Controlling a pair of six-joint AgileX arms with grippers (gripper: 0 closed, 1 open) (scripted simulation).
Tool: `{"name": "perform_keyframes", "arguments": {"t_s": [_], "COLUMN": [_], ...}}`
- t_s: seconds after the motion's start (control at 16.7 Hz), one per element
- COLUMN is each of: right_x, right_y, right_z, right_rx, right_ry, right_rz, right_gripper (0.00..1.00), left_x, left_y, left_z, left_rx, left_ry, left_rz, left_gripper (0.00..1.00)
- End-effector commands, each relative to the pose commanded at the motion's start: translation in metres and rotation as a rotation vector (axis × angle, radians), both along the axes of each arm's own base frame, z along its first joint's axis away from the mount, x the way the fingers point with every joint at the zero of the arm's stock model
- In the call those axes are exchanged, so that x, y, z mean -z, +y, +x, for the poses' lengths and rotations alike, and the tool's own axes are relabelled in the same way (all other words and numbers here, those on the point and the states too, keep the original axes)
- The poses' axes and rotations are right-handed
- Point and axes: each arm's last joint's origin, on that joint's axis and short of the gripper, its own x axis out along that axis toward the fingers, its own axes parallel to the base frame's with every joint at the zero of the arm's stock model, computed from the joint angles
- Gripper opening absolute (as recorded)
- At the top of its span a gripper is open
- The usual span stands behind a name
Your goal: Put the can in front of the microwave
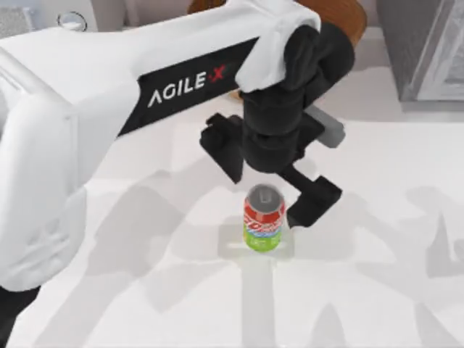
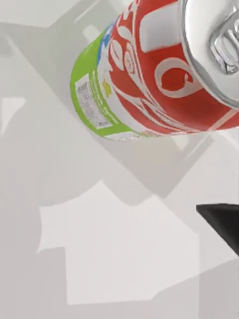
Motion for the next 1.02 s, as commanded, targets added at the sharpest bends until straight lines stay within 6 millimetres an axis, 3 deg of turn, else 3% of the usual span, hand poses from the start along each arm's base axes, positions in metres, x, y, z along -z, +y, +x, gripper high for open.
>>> {"name": "perform_keyframes", "arguments": {"t_s": [0.24,0.48,1.02], "right_x": [0.000,0.000,0.000], "right_y": [0.000,0.000,0.000], "right_z": [0.000,0.000,0.000], "right_rx": [0.000,0.000,0.000], "right_ry": [0.000,0.000,0.000], "right_rz": [0.000,0.000,0.000], "right_gripper": [1.00,1.00,1.00], "left_x": [0.030,0.031,0.031], "left_y": [0.000,0.000,0.000], "left_z": [-0.001,-0.001,-0.001], "left_rx": [0.000,0.000,0.000], "left_ry": [0.001,0.001,0.001], "left_rz": [0.001,0.001,0.001], "left_gripper": [1.00,1.00,0.32]}}
